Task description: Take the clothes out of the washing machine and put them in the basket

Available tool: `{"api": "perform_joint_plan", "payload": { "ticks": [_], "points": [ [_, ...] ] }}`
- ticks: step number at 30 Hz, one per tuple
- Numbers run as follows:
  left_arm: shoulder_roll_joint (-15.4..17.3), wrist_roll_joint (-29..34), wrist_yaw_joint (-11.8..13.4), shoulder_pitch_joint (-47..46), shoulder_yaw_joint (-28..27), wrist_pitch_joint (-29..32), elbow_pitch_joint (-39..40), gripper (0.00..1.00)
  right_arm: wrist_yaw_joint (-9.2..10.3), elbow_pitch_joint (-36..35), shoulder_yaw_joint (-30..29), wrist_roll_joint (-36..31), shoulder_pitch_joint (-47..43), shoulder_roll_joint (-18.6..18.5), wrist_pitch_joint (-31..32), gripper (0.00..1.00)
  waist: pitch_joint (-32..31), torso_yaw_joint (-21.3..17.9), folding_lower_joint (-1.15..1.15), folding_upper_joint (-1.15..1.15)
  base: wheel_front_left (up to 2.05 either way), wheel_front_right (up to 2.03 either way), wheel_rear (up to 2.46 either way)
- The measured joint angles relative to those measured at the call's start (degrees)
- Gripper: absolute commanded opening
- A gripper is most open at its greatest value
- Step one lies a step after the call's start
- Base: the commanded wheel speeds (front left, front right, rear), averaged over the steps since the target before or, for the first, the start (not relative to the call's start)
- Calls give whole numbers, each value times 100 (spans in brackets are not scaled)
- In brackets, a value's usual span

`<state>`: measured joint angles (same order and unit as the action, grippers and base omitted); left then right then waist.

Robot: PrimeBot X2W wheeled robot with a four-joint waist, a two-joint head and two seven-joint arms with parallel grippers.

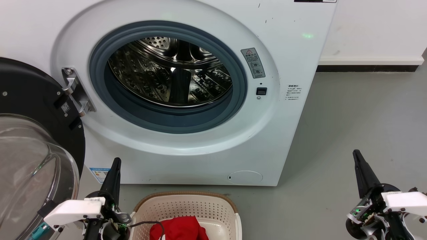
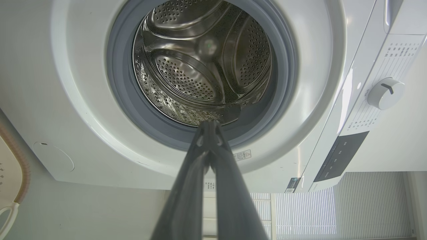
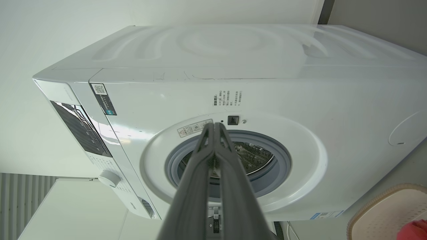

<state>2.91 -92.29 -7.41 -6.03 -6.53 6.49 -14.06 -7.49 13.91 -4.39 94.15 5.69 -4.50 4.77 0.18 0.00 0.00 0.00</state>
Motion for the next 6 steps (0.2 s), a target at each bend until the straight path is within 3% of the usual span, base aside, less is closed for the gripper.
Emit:
{"api": "perform_joint_plan", "payload": {
  "ticks": [6],
  "points": [
    [-1,0,0,-1,0,0,0,0,0,1,-15,-1,1,10,15,0,0,0,0,0,0,0,0]
  ]
}}
